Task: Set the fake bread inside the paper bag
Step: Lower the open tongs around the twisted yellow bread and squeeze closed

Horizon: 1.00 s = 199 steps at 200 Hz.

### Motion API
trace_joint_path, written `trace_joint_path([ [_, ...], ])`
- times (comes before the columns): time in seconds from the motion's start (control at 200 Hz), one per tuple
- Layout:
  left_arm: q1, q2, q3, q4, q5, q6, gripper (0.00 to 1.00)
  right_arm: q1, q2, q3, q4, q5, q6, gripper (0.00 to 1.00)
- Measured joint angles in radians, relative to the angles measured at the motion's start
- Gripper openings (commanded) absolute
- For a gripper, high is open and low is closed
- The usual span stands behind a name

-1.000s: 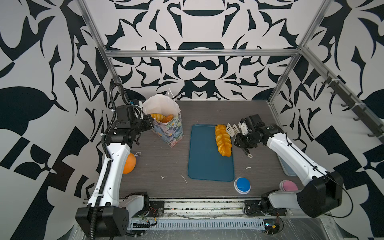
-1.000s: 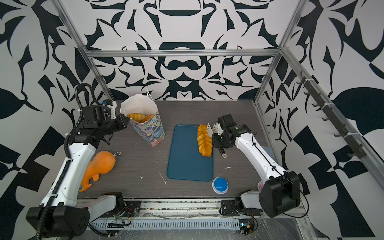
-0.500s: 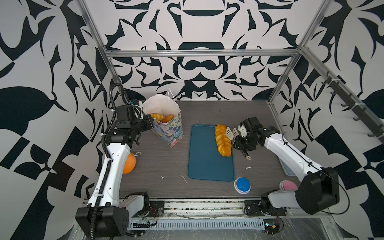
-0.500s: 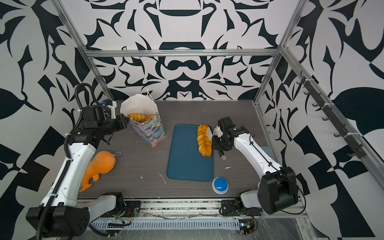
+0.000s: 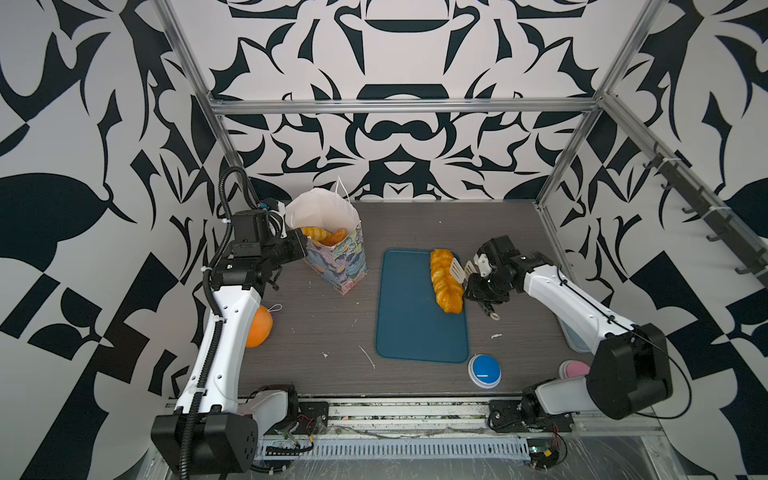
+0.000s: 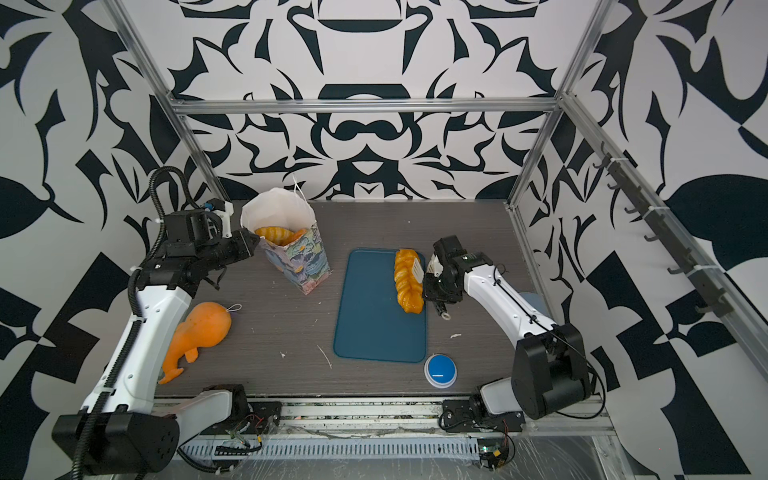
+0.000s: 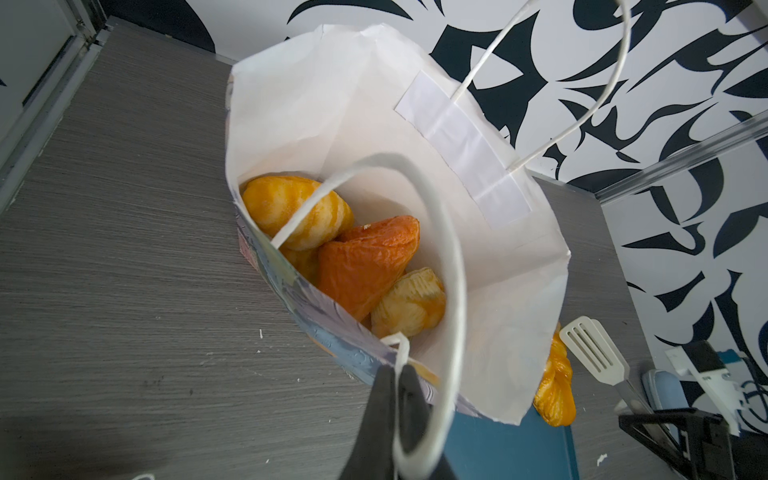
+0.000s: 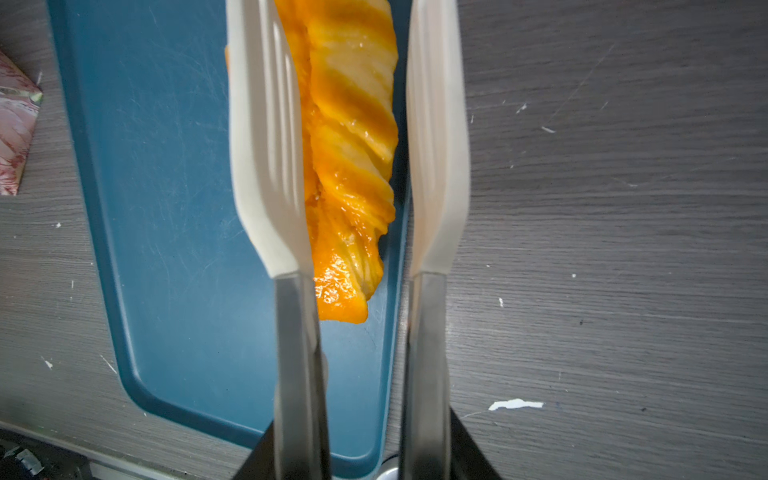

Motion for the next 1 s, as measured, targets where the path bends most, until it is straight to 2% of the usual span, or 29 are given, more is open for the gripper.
trace_joint_path([
  [0.995, 0.000, 0.000, 0.000, 0.000, 0.004, -0.001, 0.00, -0.002, 0.060, -0.001, 0.034, -0.021, 0.013, 0.44],
])
